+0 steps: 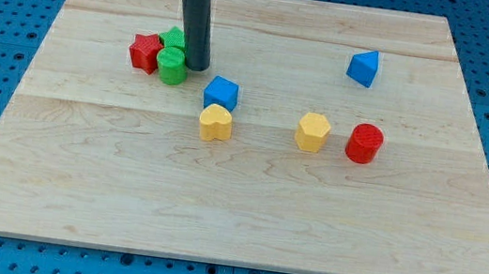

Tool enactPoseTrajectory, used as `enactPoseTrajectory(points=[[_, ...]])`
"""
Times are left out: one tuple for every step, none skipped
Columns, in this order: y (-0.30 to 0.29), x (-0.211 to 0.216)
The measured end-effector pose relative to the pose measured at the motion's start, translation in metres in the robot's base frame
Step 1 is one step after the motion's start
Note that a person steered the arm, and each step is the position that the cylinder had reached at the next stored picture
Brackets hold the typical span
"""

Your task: Move the red circle towards up

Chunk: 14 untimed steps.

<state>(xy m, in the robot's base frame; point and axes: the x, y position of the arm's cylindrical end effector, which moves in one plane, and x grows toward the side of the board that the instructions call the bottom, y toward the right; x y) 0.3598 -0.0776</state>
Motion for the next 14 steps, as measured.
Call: enactPoseTrajectory(points=[[0.002, 0.013], [0.047, 0.013], [0.133, 0.013], [0.232, 0.033], [0.308, 0.08], [0.322, 0.123], [0.287, 0.135], [0.256, 0.122], [0.251, 0.096], [0.234, 0.084], [0.217, 0.084], [0.249, 0.09], [0.258, 0.11], [0.228, 0.131]])
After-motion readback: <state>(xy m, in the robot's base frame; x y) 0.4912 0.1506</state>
